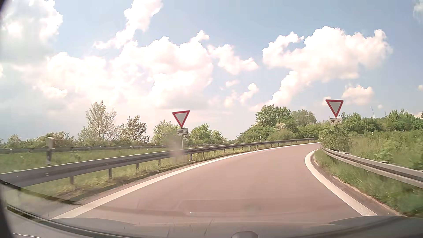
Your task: Follow the waypoints while adhering to traffic rules and regulations
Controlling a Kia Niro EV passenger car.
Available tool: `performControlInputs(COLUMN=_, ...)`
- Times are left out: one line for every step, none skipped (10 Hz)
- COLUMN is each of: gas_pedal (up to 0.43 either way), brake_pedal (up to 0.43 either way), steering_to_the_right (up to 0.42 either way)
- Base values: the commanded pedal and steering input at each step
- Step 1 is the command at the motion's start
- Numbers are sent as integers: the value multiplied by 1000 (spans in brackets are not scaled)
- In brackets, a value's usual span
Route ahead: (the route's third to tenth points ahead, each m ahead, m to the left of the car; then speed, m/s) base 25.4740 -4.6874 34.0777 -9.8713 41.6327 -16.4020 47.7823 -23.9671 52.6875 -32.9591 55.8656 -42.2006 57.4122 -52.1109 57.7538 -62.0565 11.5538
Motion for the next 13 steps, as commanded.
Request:
performControlInputs(gas_pedal=59, brake_pedal=0, steering_to_the_right=78)
performControlInputs(gas_pedal=59, brake_pedal=0, steering_to_the_right=78)
performControlInputs(gas_pedal=59, brake_pedal=0, steering_to_the_right=78)
performControlInputs(gas_pedal=67, brake_pedal=0, steering_to_the_right=78)
performControlInputs(gas_pedal=67, brake_pedal=0, steering_to_the_right=78)
performControlInputs(gas_pedal=67, brake_pedal=0, steering_to_the_right=78)
performControlInputs(gas_pedal=67, brake_pedal=0, steering_to_the_right=78)
performControlInputs(gas_pedal=79, brake_pedal=0, steering_to_the_right=78)
performControlInputs(gas_pedal=87, brake_pedal=0, steering_to_the_right=78)
performControlInputs(gas_pedal=87, brake_pedal=0, steering_to_the_right=78)
performControlInputs(gas_pedal=87, brake_pedal=0, steering_to_the_right=80)
performControlInputs(gas_pedal=87, brake_pedal=0, steering_to_the_right=84)
performControlInputs(gas_pedal=87, brake_pedal=0, steering_to_the_right=93)
